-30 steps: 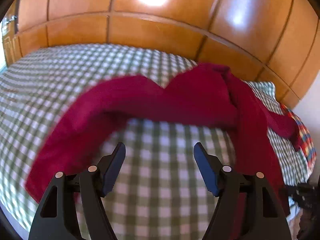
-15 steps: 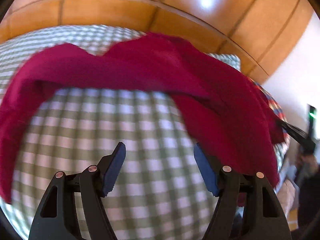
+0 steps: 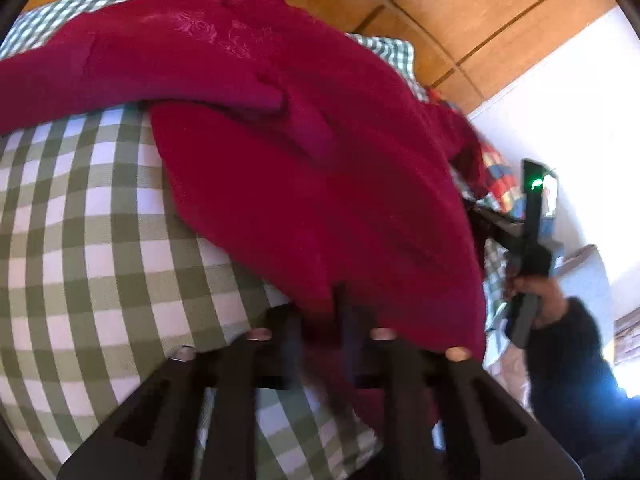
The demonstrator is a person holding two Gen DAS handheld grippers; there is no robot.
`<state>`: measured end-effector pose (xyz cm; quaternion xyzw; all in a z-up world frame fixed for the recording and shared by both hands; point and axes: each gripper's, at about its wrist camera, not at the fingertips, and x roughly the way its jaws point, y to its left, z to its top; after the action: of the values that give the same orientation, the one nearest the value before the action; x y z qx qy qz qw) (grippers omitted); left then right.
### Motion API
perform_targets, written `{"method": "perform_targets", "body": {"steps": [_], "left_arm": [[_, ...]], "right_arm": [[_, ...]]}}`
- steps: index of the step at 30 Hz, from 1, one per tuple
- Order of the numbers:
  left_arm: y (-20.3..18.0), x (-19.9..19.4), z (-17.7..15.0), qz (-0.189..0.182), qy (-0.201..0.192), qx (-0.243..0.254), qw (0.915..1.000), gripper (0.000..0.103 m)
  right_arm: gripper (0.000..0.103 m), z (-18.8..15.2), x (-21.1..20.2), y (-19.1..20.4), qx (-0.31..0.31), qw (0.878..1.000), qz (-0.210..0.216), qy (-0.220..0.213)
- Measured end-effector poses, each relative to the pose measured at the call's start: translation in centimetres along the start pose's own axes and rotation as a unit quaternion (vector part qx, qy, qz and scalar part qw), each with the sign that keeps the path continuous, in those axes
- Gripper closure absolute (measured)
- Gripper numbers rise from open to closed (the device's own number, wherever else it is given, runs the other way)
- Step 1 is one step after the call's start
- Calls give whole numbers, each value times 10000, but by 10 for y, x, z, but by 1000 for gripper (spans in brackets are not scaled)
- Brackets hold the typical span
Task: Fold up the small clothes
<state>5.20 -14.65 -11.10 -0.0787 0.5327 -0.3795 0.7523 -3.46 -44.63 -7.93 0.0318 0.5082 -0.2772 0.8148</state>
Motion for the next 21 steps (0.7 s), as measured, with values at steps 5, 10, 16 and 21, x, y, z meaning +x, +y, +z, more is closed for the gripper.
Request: {"method": "perform_targets", "body": {"steps": [5, 10, 16, 21], "left_arm": [[16, -33, 2, 91, -278, 40, 9996, 95], [57, -101, -9, 393, -504, -112, 9979, 95], [102, -154, -59, 1033, -580, -459, 9919, 95], [135, -169, -96, 904, -641, -1020, 9886, 95]], "right_arm": [[97, 0, -25, 6, -225, 9992, 321, -68], [97, -17, -63, 38, -858, 9916, 966, -117], [97, -68, -115, 108, -1831, 9576, 2219, 131], [98, -103, -130, 134, -2659, 9368, 2257, 280]]}}
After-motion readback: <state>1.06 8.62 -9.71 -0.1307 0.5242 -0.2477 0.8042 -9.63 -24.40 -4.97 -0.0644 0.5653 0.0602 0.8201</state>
